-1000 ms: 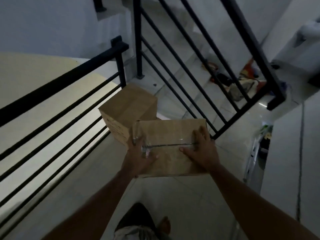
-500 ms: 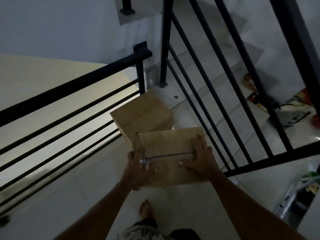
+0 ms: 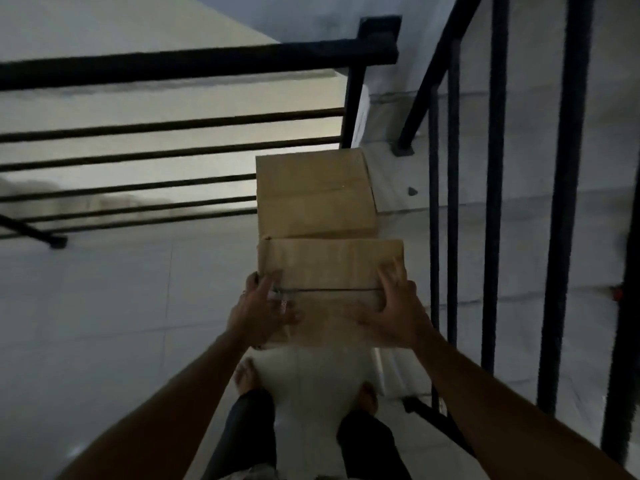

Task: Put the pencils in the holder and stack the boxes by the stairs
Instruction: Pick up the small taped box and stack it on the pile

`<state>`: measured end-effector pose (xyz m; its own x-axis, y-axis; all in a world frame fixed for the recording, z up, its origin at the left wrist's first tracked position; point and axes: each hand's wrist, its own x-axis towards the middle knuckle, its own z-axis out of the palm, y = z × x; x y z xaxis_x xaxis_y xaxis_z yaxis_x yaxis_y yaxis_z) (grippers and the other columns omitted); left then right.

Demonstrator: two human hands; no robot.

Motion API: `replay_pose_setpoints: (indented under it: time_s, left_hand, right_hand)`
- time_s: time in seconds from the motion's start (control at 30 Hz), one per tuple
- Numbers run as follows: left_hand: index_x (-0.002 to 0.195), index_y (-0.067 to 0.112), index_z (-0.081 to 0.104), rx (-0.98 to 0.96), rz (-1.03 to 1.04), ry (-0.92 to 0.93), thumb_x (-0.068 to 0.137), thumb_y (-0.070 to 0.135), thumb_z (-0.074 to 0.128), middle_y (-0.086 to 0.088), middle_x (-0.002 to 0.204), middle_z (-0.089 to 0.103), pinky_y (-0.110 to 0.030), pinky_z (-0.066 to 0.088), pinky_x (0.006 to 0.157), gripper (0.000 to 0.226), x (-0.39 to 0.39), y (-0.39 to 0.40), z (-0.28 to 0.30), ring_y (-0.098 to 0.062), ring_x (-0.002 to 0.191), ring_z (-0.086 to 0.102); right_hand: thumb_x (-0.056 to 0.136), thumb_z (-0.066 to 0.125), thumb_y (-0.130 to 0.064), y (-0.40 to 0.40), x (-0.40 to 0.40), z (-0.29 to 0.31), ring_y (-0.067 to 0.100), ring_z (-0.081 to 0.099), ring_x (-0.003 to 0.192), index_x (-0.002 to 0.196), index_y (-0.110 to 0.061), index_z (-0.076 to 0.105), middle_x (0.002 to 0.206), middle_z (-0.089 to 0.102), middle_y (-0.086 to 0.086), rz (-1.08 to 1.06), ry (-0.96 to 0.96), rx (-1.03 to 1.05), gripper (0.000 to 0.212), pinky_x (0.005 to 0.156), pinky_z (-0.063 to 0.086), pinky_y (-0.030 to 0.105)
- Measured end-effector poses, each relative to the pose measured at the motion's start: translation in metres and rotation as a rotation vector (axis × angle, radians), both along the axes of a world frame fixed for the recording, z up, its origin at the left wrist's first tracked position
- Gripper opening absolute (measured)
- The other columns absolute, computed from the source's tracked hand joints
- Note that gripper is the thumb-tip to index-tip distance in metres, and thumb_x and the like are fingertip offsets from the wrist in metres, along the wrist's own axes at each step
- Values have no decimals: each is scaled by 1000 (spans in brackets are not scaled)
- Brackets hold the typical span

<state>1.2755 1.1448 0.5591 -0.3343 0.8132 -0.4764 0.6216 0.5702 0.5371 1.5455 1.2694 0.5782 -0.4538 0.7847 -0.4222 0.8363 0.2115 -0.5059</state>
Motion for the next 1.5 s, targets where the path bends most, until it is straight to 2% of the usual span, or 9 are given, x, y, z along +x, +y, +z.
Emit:
replay_pose_setpoints:
  time_s: [0.13,0.3,0.5,0.8,0.93,1.03,1.13,1.3,1.5]
  left_hand:
    - [141,42,22,-14,43,-3,59,65,80,-5,153,16,-59,51,88,103,19,4,-36,-41,125,45]
    - [142,39,24,-15,87,-1,61,60,82,-5,152,17,-57,53,87,102,18,12,-84,-40,125,45]
    - [143,38,25,-18,105,17,63,56,82,-6,152,17,-55,52,90,100,8,35,-154,-39,128,42]
    - [148,40,14,-41,86,36,67,58,78,-3,154,7,-55,48,93,104,-5,72,-255,-41,133,35]
    - [149,40,10,-36,52,82,67,66,73,2,152,4,-54,46,95,107,-12,77,-278,-41,135,31]
    - [151,37,11,-51,43,36,67,65,74,-2,156,-2,-58,42,100,109,-14,75,-274,-43,138,24]
    - [152,31,17,-55,92,78,68,59,78,-10,160,-6,-61,38,104,108,-9,76,-250,-47,140,22]
    - [154,31,14,13,121,113,69,59,76,-10,162,-8,-59,28,111,109,-4,69,-175,-42,144,15]
    - [154,33,10,100,93,165,68,66,73,-9,163,-7,-55,23,114,111,-11,38,-78,-37,146,15]
  right_hand:
    - [46,65,-89,27,8,-45,37,16,141,153,-31,14,159,-16,-12,59,-2,-52,132,108,32,57]
    - [36,58,-96,41,-1,-104,35,13,143,152,-32,16,157,-16,-20,60,19,-70,139,110,28,56]
    - [44,66,-89,65,-15,-176,36,14,143,152,-31,18,157,-16,-18,81,13,-49,132,109,31,55]
    - [56,80,-68,103,-38,-270,36,11,144,153,-29,19,159,-18,-11,72,-27,-29,121,112,29,56]
    - [58,76,-72,109,-37,-291,35,9,144,153,-31,19,158,-20,-14,83,-13,6,118,110,30,55]
    - [62,70,-76,108,-37,-287,35,9,144,154,-31,13,159,-22,-8,132,-100,16,117,111,26,56]
    - [68,68,-73,100,-44,-266,40,12,143,154,-29,12,162,-14,4,142,-182,69,112,112,21,56]
    - [82,62,-61,77,-59,-196,40,14,144,154,-19,17,162,-2,14,167,-174,125,95,116,20,52]
    - [86,60,-57,52,-81,-96,36,19,144,151,-18,25,161,5,14,274,-102,189,83,115,24,51]
